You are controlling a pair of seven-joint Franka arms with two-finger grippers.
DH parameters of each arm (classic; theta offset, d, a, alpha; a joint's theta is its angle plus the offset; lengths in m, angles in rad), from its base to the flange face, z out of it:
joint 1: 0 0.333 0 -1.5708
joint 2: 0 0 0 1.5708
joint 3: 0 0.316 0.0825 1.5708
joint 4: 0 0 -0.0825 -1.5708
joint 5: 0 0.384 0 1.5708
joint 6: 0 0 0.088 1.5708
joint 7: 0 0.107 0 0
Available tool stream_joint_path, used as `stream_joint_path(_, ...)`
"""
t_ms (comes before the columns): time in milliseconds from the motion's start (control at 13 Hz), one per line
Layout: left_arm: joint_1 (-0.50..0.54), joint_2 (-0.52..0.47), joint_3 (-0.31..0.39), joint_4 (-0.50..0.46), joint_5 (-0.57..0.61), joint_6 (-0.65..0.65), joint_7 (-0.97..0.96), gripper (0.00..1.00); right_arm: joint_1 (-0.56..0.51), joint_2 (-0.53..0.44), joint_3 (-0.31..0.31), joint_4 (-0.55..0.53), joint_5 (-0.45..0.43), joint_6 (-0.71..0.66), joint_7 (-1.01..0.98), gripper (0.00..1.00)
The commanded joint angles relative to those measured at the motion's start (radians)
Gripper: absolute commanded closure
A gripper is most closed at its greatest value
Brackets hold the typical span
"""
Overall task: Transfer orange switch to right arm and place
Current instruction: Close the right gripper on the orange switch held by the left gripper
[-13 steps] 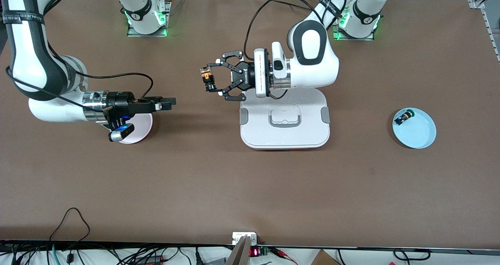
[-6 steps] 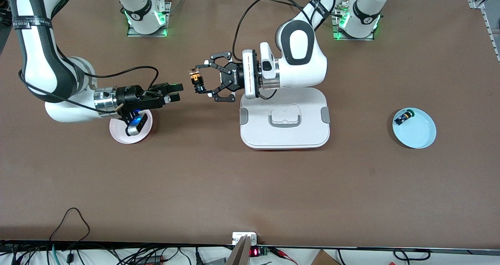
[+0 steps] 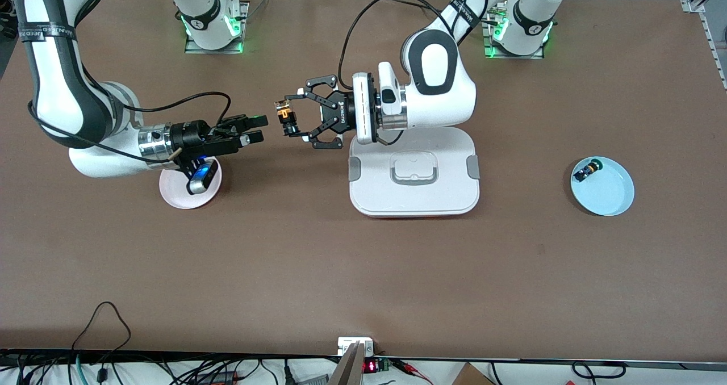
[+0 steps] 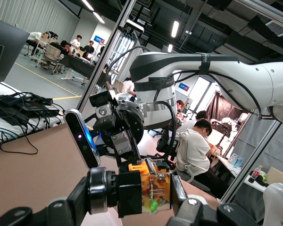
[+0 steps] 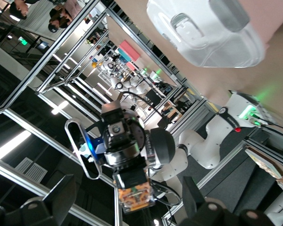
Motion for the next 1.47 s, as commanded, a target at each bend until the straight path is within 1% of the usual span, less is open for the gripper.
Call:
stream_joint_path(0, -0.015, 0.016, 0.009, 0.030, -0.030, 0.012, 0.026, 1.00, 0.010, -0.039, 0.015, -0.013, 0.035, 0.038, -0.006, 0.00)
stream_joint_path(77, -0.015, 0.018, 0.009, 0.030, -0.029, 0.012, 0.027, 1.00, 0.006, -0.042, 0.034, -0.002, 0.036, 0.056, -0.043, 0.00)
stream_joint_path(309, -0.015, 0.018, 0.010, 0.031, -0.027, 0.012, 0.027, 1.00, 0.010, -0.044, 0.055, -0.003, 0.035, 0.081, -0.130, 0.00)
stream_joint_path(772, -0.015, 0.023, 0.010, 0.030, -0.027, 0.012, 0.027, 1.00, 0.012, -0.039, 0.057, -0.011, 0.032, 0.084, -0.137, 0.00)
stream_joint_path(1158, -0.014, 0.023, 0.009, 0.030, -0.029, 0.011, 0.027, 1.00, 0.035, -0.030, 0.057, -0.013, 0.030, 0.094, -0.138, 0.00)
stream_joint_path(1235, -0.015, 0.021, 0.009, 0.030, -0.029, 0.011, 0.027, 1.00, 0.038, -0.030, 0.057, -0.013, 0.030, 0.101, -0.137, 0.01)
stream_joint_path(1312, -0.015, 0.023, 0.009, 0.030, -0.029, 0.011, 0.027, 1.00, 0.038, -0.030, 0.057, -0.013, 0.030, 0.104, -0.137, 0.04)
stream_joint_path(1389, -0.015, 0.023, 0.009, 0.030, -0.029, 0.011, 0.027, 1.00, 0.038, -0.029, 0.057, -0.013, 0.030, 0.104, -0.137, 0.09)
